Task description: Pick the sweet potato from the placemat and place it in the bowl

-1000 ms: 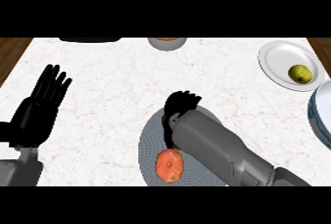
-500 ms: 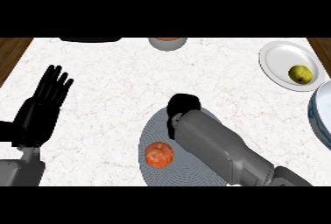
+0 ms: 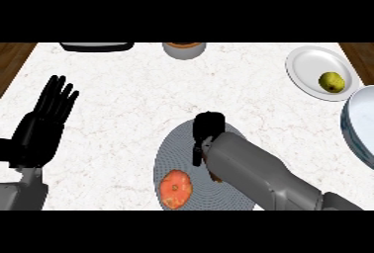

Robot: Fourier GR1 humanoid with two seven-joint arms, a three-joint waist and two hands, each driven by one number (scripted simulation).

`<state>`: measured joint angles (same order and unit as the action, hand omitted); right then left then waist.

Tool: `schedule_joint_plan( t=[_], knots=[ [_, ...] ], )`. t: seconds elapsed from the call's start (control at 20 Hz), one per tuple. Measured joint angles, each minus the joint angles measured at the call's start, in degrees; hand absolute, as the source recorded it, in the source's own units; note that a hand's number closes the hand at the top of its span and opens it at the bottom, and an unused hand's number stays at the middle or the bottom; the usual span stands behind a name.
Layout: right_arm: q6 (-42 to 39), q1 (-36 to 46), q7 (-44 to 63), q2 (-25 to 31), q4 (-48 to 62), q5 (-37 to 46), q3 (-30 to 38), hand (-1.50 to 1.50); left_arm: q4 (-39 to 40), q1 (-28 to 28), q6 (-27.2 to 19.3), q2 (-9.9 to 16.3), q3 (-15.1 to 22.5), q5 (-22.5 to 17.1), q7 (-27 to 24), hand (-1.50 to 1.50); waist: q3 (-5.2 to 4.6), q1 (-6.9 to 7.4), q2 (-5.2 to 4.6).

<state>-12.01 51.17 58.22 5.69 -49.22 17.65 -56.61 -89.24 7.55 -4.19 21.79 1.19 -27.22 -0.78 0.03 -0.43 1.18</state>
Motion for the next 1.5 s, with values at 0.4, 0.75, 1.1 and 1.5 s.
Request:
schedule_joint_plan(
  t=[0.4,0.75,1.1,1.5],
  knots=[
    [3.0,-10.0,-23.2,14.0,-20.7,1.3,-5.0,1.5,0.7,-3.1,-1.4,0.3,-2.3,0.0,-0.9,0.0,0.3,-5.94,1.38],
    [10.4,-16.9,-38.6,35.5,-36.9,2.8,-1.9,1.5,0.0,-5.9,-1.5,1.0,-4.2,-0.5,-1.6,0.0,0.19,-8.45,1.65],
    [20.1,-23.6,-48.1,56.8,-47.7,-2.9,11.9,1.5,-1.4,-8.8,-1.1,1.2,-5.3,-0.9,-2.5,0.0,0.14,-9.46,1.49],
    [26.9,-34.8,-58.9,74.6,-47.0,-18.6,29.0,1.5,-3.8,-9.1,-0.6,1.4,-5.2,-1.2,-1.9,0.0,0.15,-8.15,0.65]
  ],
)
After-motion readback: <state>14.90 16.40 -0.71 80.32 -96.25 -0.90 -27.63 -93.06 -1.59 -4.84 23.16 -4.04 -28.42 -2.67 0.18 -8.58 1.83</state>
